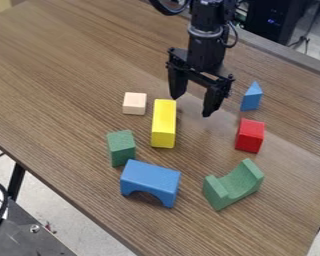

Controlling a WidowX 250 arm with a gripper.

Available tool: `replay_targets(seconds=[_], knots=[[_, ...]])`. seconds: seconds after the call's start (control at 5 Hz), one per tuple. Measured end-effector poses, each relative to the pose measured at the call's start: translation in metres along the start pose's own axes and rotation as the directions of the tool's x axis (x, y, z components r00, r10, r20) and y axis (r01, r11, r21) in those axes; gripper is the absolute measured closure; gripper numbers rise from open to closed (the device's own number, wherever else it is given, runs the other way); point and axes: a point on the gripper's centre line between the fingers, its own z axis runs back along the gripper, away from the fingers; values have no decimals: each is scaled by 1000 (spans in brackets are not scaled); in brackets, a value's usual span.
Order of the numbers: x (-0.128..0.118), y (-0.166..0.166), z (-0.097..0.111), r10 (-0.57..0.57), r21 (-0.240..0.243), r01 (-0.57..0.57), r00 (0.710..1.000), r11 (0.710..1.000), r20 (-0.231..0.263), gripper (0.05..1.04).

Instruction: Move the yellow rectangle next to the red cube

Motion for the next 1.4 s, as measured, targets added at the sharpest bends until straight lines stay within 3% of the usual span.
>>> replay_targets(seconds=[0.2, 0.6, 1.4], knots=[[-5, -1, -12, 1, -4, -2, 999, 1000, -38, 85], [-9, 5, -5, 69, 39, -71, 997, 997, 43, 85], [-12, 17, -4, 165, 42, -168, 985, 985, 57, 85]])
